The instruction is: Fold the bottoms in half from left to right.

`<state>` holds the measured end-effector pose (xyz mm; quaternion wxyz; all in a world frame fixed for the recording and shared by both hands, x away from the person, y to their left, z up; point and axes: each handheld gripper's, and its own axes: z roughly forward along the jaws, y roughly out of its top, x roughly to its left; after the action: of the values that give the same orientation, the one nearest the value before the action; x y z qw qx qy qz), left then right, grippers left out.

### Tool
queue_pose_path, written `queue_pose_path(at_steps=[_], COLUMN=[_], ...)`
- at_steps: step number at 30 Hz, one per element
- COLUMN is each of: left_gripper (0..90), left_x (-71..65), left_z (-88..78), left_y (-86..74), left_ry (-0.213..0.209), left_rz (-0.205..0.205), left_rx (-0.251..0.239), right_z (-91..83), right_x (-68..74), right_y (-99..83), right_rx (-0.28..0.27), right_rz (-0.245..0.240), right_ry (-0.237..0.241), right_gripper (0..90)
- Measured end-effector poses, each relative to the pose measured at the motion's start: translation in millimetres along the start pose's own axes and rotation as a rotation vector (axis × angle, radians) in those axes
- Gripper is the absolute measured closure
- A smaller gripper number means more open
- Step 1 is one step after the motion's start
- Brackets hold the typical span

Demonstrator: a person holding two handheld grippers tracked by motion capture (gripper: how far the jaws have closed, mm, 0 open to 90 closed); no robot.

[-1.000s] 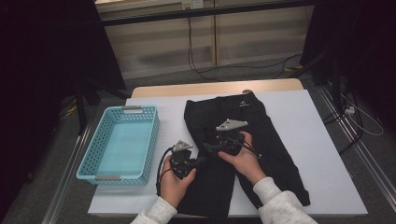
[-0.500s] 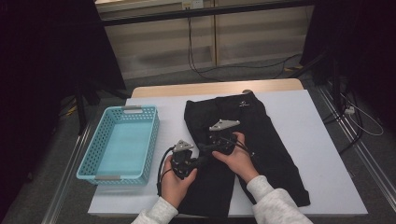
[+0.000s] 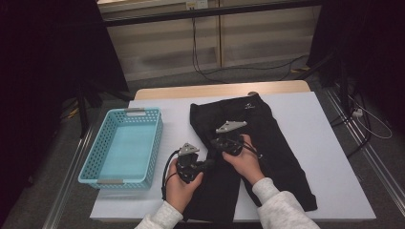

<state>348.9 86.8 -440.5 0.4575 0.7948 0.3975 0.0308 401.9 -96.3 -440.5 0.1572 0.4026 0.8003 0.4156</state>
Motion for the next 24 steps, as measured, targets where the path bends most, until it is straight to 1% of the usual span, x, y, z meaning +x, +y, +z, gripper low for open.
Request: queue_pose_path(at_steps=[2,3,5,6,7,8,9,10,11,15,17,19,20,21,22,24], left_gripper=[88.7,87.4,83.4,79.4,74.4,69.3,61.9,56.7,51.0,38.0,36.8,34.6,34.3,33.8,33.6,33.7], left_x=[-0.3,-0.6,-0.7,-0.7,-0.2,0.5,0.8,0.8,1.7,2.6,2.1,0.0,0.0,-1.5,-2.4,-4.4], left_z=[1.0,1.1,2.4,2.4,3.4,4.0,4.6,4.6,5.4,4.5,2.6,1.2,1.2,1.2,1.3,1.9], left_y=[-0.2,-0.1,-0.1,-0.1,-0.3,-0.4,-0.6,-0.6,-1.6,-4.4,-4.5,-4.1,-4.1,-4.6,-5.4,-6.8], left_ry=[-0.007,-0.001,-0.004,-0.004,-0.005,-0.007,-0.007,-0.007,0.002,0.011,0.002,0.009,0.009,-0.002,-0.008,-0.012], left_rz=[0.008,0.016,0.024,0.024,0.026,0.025,0.023,0.023,0.027,0.035,0.041,0.055,0.055,0.046,0.049,0.044], left_rx=[-0.005,-0.004,0.003,0.003,0.002,0.006,0.009,0.009,0.019,0.025,0.033,0.037,0.037,0.048,0.057,0.068], right_z=[-9.5,-14.4,-23.3,-23.3,-31.5,-33.5,-35.7,-37.5,-38.7,-37.8,-36.8,-36.2,-35.9,-35.8,-36.0,-36.3], right_x=[-5.1,-7.2,-11.9,-11.9,-18.0,-20.2,-22.5,-24.1,-25.7,-29.0,-30.3,-30.8,-31.0,-31.5,-31.7,-32.6], right_y=[-1.5,-2.7,-6.4,-6.4,-11.4,-13.1,-15.5,-17.5,-19.9,-23.6,-23.8,-24.0,-24.1,-24.3,-24.4,-24.4], right_rx=[-0.013,-0.016,-0.032,-0.032,-0.037,-0.038,-0.038,-0.038,-0.041,-0.045,-0.046,-0.047,-0.049,-0.053,-0.053,-0.056], right_rz=[0.012,0.018,0.026,0.026,0.045,0.049,0.058,0.065,0.065,0.087,0.097,0.097,0.101,0.105,0.109,0.116], right_ry=[-0.005,-0.013,-0.026,-0.026,-0.038,-0.04,-0.041,-0.043,-0.044,-0.058,-0.064,-0.069,-0.073,-0.077,-0.082,-0.086], right_gripper=[89.5,89.6,89.7,89.7,89.7,89.6,89.7,89.6,89.6,89.6,89.6,89.6,89.6,89.6,89.6,89.6])
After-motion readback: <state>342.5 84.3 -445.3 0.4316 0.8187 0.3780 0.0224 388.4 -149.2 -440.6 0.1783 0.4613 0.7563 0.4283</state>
